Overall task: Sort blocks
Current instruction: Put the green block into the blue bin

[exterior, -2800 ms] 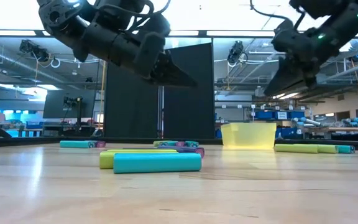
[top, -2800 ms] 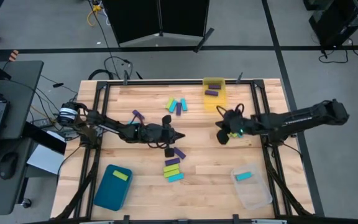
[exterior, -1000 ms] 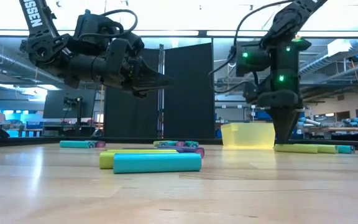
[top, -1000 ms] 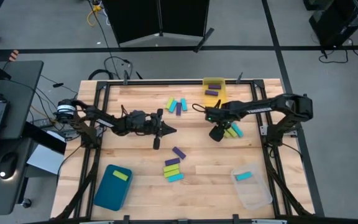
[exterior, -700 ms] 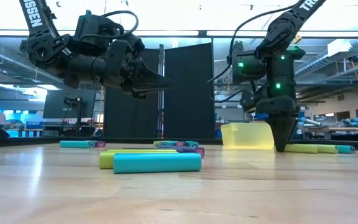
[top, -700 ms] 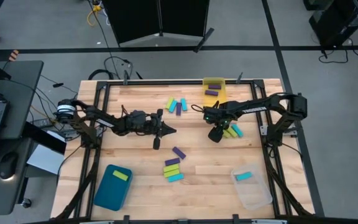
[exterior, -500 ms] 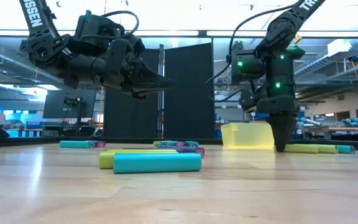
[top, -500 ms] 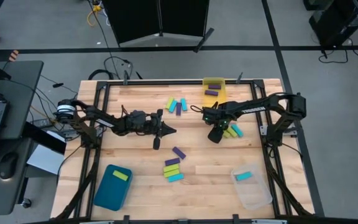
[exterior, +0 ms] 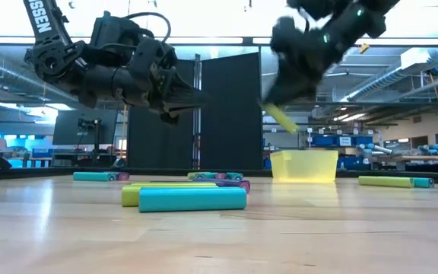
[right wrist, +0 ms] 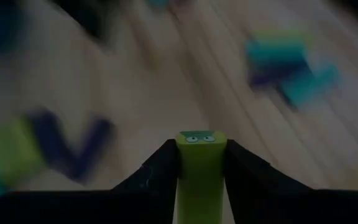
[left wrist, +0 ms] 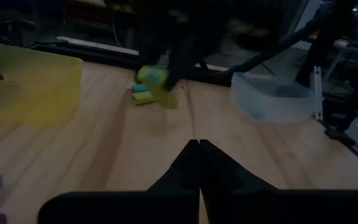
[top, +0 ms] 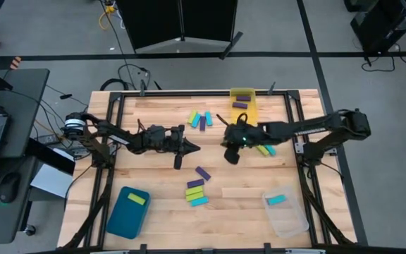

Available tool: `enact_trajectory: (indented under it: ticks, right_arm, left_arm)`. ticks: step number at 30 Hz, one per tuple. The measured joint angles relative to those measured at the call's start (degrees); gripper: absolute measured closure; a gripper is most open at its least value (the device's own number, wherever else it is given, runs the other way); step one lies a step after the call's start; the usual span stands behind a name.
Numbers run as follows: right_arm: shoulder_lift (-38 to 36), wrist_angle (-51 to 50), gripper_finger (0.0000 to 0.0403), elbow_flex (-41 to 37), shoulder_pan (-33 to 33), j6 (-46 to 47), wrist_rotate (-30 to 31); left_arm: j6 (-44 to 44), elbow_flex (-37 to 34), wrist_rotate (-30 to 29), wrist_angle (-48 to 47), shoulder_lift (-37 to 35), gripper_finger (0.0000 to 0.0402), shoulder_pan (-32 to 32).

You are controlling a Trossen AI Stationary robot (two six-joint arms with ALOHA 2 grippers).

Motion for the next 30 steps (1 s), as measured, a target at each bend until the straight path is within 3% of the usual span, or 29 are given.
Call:
enact_trajectory:
  ticks: [5,9,19,30]
  right_arm:
    - [0.7,21.9,0.0291,-2.4,6.0,-5.0,2.9]
    - [2.9,29.7,0.0291,-2.6,8.9,-9.0,4.8]
    - [3.0,35.8,0.0291,-2.6,10.3,-11.8,5.8]
    - [3.0,39.1,0.0291,-2.6,11.7,-13.2,5.4]
  left_arm:
    - [1.0,1.6,0.2,0.1,0.0,0.0376,-2.8]
    - [1.3,3.1,-0.7,0.8,0.0,0.0331,-5.0]
    - [1.4,5.9,-0.7,1.2,0.1,0.0224,-6.4]
    - [2.6,8.8,-0.8,1.3,0.2,0.0209,-6.5]
